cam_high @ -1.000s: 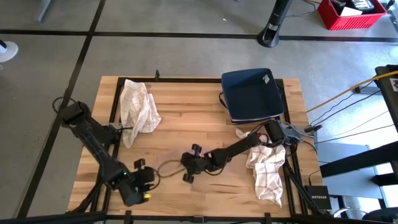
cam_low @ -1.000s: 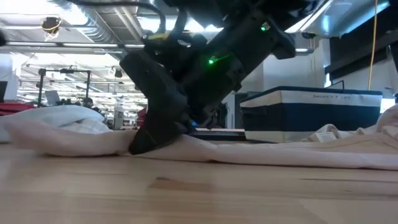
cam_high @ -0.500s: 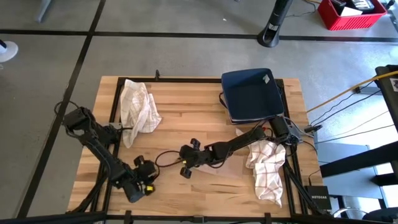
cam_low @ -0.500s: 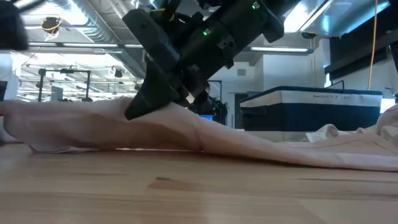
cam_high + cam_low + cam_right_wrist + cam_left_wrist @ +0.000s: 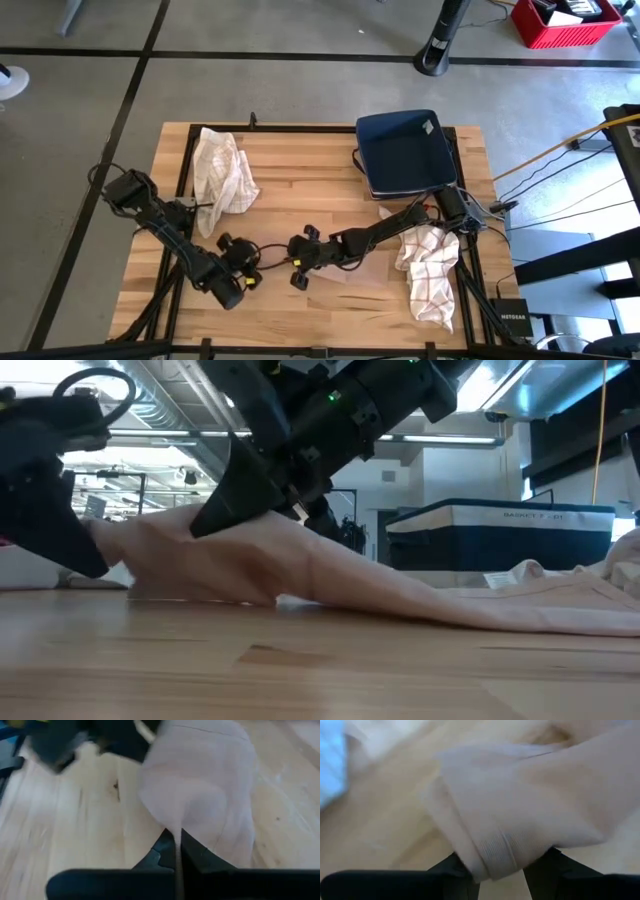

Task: Fold towel
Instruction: Fold the pink towel

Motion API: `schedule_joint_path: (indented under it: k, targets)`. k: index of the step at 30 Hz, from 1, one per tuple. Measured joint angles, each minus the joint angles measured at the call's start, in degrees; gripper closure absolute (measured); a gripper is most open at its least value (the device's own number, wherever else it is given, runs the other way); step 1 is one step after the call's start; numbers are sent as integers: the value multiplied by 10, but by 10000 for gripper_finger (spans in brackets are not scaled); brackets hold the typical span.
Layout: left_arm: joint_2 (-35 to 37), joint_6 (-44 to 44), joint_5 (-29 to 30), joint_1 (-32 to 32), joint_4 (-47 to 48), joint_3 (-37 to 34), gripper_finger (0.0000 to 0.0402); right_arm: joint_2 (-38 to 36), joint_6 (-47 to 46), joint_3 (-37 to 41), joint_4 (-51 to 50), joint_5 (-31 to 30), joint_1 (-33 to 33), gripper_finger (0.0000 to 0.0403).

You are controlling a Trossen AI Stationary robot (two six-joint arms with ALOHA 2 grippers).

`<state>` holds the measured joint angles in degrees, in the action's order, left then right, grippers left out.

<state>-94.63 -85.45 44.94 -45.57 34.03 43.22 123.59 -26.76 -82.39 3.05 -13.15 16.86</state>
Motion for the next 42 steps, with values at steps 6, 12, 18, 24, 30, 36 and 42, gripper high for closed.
schedule_joint_path:
  k: [6, 12, 18, 24, 30, 36, 42]
  targets:
    - [0, 24, 13, 13, 94, 0, 286, 0, 9, 0, 1, 19, 0, 400]
    - [5, 67, 42, 21, 113, 0, 286, 0, 17, 0, 1, 27, 0, 400]
    - [38, 90, 92, 2, 124, 35, 286, 0, 46, 0, 2, 38, 5, 400]
    - [62, 159, 104, 1, 109, 54, 286, 0, 78, 0, 3, 38, 12, 400]
    - [62, 193, 104, 7, 92, 54, 286, 12, 106, -1, 2, 53, 12, 400]
    - [62, 276, 104, 26, 36, 54, 286, 27, 112, -1, 4, 58, 12, 399]
    - [61, 292, 16, 7, 30, 71, 286, 34, 142, -1, 1, 105, 19, 399]
